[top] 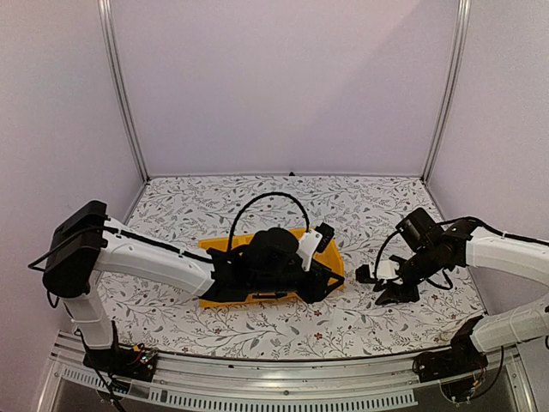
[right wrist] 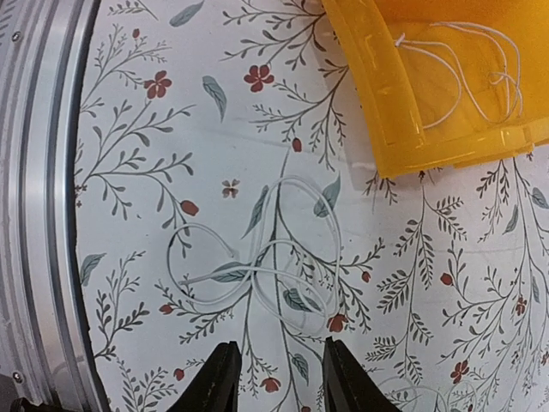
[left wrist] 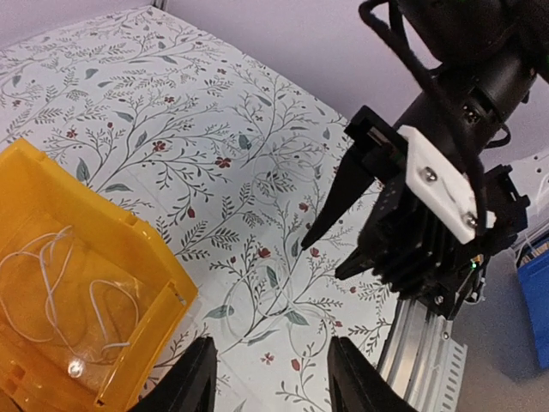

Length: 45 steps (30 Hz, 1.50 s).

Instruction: Untangle the cables

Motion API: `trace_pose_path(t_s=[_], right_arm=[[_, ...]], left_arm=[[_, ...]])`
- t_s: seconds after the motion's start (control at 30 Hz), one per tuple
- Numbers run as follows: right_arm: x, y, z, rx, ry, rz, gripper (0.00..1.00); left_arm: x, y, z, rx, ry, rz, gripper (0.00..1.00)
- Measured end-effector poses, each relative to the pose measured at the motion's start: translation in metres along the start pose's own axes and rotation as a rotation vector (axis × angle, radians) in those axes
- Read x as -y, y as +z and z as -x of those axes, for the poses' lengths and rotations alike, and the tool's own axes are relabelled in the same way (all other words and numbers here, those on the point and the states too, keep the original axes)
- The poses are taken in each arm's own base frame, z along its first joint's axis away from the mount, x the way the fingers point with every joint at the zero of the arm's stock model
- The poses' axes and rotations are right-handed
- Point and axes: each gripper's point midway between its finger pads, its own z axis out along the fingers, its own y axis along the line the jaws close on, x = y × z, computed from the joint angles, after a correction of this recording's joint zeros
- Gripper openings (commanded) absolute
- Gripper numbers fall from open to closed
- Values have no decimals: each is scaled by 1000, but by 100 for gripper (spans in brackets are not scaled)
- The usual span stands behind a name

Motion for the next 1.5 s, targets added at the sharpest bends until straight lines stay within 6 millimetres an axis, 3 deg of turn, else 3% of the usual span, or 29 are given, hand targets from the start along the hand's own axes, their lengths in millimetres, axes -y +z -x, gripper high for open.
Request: trace_pose_path(t_s=[0.17,0.33,0.43,0.6,0.73,0.9,1.13,1.23,1.33,1.5], right_arm=[[22,24,-19,-109,60,-41,40],[27,42,-32,-165,119,-29,41],[27,51,-38,-191,150,-13,31],[28,60,-40,-211,205,13,2],[36,58,-31,-196,225,6,0],[42,35,-10,-160,235,-4,0],[49,-46,62,80,152,-85,0],[46,-74,82,156,121,-105,0],[43,-87,93,193,110,-95,0],[35,-91,97,207,118,-53,0]], left_arm=[[1,5,-14,-26,-19,4,46],[5,5,-17,-28,-25,-5,46],[4,5,-20,-31,-26,-4,46],[2,4,-25,-38,-25,-1,46],[1,4,-26,-36,-24,-1,47],[-1,4,-26,-27,-13,6,51],[-1,4,-17,10,-15,14,57],[1,4,-11,36,-33,6,58],[5,3,-2,73,-61,-15,58],[5,1,8,120,-105,-31,57]])
